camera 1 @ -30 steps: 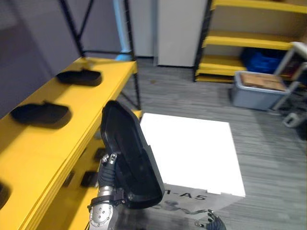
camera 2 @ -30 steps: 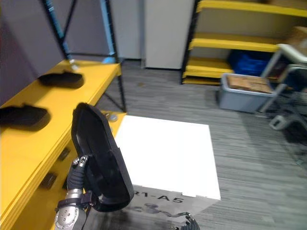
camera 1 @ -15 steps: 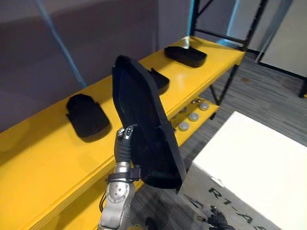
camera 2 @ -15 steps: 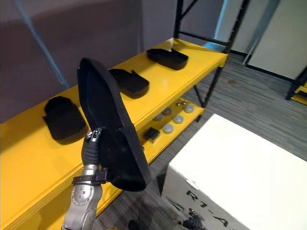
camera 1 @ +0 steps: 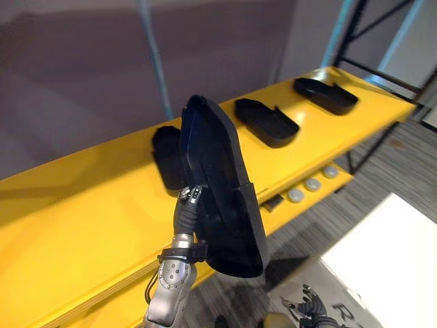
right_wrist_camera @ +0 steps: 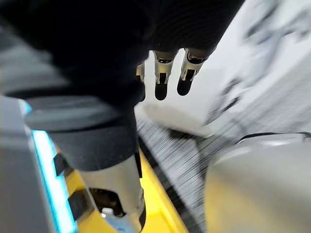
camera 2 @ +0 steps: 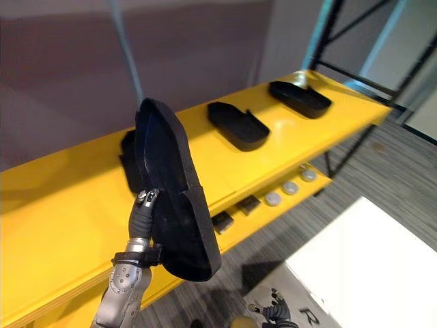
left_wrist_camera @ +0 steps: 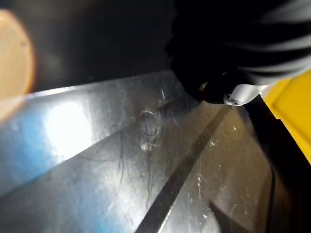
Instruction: Walk over and take plastic housings, then place them on the shelf
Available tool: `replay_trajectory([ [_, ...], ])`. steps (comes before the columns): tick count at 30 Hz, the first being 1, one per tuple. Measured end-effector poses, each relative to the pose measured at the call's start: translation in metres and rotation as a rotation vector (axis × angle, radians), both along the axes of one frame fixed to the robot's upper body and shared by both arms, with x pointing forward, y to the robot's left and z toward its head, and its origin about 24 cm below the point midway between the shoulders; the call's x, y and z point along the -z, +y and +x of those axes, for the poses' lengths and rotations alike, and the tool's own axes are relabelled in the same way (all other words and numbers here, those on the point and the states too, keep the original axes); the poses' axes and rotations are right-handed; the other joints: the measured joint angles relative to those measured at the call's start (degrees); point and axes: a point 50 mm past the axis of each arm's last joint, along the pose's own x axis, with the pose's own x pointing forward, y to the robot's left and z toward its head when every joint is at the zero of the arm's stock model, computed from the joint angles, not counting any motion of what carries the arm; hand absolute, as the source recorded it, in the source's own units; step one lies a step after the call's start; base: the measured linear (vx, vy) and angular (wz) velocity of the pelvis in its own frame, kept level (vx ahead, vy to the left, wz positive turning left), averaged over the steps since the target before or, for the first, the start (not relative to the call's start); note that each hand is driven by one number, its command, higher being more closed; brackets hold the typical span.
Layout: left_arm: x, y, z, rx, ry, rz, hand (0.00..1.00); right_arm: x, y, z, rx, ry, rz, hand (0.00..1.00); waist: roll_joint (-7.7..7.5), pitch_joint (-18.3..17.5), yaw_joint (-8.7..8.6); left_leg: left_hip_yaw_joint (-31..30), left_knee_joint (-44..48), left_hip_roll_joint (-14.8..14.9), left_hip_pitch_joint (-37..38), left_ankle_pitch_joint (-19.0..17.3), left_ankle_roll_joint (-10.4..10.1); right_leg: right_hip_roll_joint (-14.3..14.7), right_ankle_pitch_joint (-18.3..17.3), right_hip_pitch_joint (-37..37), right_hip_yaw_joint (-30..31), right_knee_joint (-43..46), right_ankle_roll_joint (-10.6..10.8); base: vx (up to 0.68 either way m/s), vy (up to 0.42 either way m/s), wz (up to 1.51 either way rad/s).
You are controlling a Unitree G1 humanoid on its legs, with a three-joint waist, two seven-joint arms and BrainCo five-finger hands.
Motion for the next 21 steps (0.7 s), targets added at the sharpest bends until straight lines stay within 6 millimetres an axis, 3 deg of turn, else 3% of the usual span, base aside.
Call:
replay_trajectory([
  [1, -0.002, 0.000, 0.000, -0.001, -0.006, -0.002, 1.00, 0.000, 0.000, -0.002, 0.001, -0.001, -0.001, 0.00, -0.24, -0.1, 0.34, -0.4, 1.6, 0.0, -0.1, -0.9, -0.5, -0.4, 0.3, 0.6, -0.9, -1.6, -0.1, 0.26, -0.194, 1.08],
  [2, -0.005, 0.001, -0.001, -0.003, -0.023, -0.009, 1.00, 0.001, 0.005, -0.009, 0.007, 0.007, 0.013, 0.00, -1.35, -0.9, 1.59, -2.2, 5.8, -0.3, -0.9, -4.0, -1.1, -1.7, 4.7, 2.6, -3.4, -3.9, 1.3, 0.24, -0.177, 0.68],
  [3, -0.005, 0.000, -0.002, -0.006, -0.021, -0.017, 1.00, 0.001, 0.006, -0.010, 0.009, 0.009, 0.017, 0.00, -1.23, -1.3, 1.98, -2.6, 6.9, 0.5, -1.1, -5.2, -1.8, -1.4, 4.8, 3.4, -4.6, -4.4, 1.7, 0.32, -0.207, 0.71],
  [4, -0.006, -0.002, -0.003, -0.003, -0.023, -0.027, 1.00, 0.002, 0.009, -0.011, 0.003, 0.012, 0.024, 0.00, -1.09, -2.6, 2.09, 0.9, 8.6, 3.6, -1.9, -7.5, -4.2, -0.6, 4.9, 5.0, -6.5, -6.6, 1.6, 0.22, -0.140, 0.48],
  [6, -0.008, -0.006, -0.003, 0.004, -0.031, -0.049, 1.00, 0.002, 0.015, -0.010, -0.003, 0.009, 0.038, 0.00, -0.80, -3.4, 2.14, 4.1, 9.9, 6.0, -2.4, -7.2, -5.2, 0.2, 4.9, 6.6, -8.0, -8.4, 1.3, 0.25, -0.148, 0.50],
  [12, -0.004, -0.009, -0.007, 0.020, -0.007, -0.074, 1.00, 0.005, 0.033, -0.014, -0.051, 0.025, 0.075, 0.00, -1.17, -6.1, 2.86, 3.1, 7.8, 6.4, 1.1, -6.9, -5.8, 1.2, 4.9, 13.2, -8.9, -13.4, 1.2, 0.25, -0.021, 0.32],
  [14, -0.004, -0.009, -0.007, 0.021, -0.006, -0.074, 1.00, 0.006, 0.033, -0.016, -0.049, 0.032, 0.076, 0.00, -1.84, -6.5, 2.86, 3.2, 11.6, 6.3, 0.2, -6.6, -6.4, 0.5, 5.2, 14.8, -11.0, -13.5, 0.8, 0.20, 0.040, 0.71],
  [15, -0.005, -0.007, -0.006, 0.019, -0.012, -0.060, 1.00, 0.007, 0.039, -0.014, -0.046, 0.030, 0.090, 0.00, -4.38, -5.2, 2.99, 5.0, 20.6, 6.3, -4.9, -7.7, -7.9, -1.8, 5.3, 16.4, -11.7, -13.6, 0.7, 0.14, 0.039, 0.77],
  [16, -0.004, -0.007, -0.007, 0.021, -0.013, -0.058, 1.00, 0.010, 0.038, -0.016, -0.046, 0.055, 0.087, 0.00, -4.50, -5.4, 3.00, 8.3, 13.5, 8.7, -6.4, -8.0, -5.3, -2.5, 5.1, 14.9, -12.3, -10.4, 0.7, 0.11, 0.049, 0.70],
  [17, -0.006, -0.008, -0.006, 0.016, -0.017, -0.068, 1.00, 0.009, 0.032, -0.010, -0.057, 0.050, 0.067, 0.00, -2.41, -4.9, 2.75, 10.0, 9.2, 12.3, -6.9, -0.5, -5.2, -1.5, 3.8, 12.2, -13.1, -5.6, 0.8, 0.00, 0.095, 0.37],
  [18, -0.004, -0.003, -0.004, -0.008, -0.014, -0.071, 1.00, 0.011, 0.034, -0.004, -0.074, 0.057, 0.068, 0.00, -2.33, -3.8, 2.76, 9.3, 11.4, 12.4, -7.7, -1.5, -5.6, -1.2, -0.9, 9.1, -11.1, -4.1, 1.6, -0.05, 0.105, 0.30],
  [19, -0.005, 0.002, -0.002, -0.035, -0.015, -0.074, 1.00, 0.013, 0.037, -0.003, -0.081, 0.068, 0.073, 0.00, -5.02, -4.6, 2.30, 7.9, 10.3, 10.2, -8.2, -1.2, -5.9, -2.5, 3.8, 7.5, -10.4, -10.9, -1.1, -0.05, 0.064, 0.46],
  [20, -0.006, 0.003, 0.000, -0.040, -0.024, -0.071, 1.00, 0.014, 0.037, -0.004, -0.082, 0.076, 0.070, 0.00, -5.94, -4.4, 1.31, 6.0, 10.7, 8.8, -8.6, -1.6, -6.0, -4.3, 4.2, 7.4, -11.1, -11.5, 1.7, 0.09, -0.046, 0.64],
  [21, -0.007, 0.003, 0.003, -0.044, -0.026, -0.069, 1.00, 0.015, 0.032, -0.002, -0.078, 0.089, 0.055, 0.00, -4.63, -3.9, 0.74, 7.5, 18.2, 12.3, -10.1, -5.6, -4.1, -4.1, 4.4, 7.9, -13.0, -10.9, 1.5, 0.13, -0.037, 0.44],
])
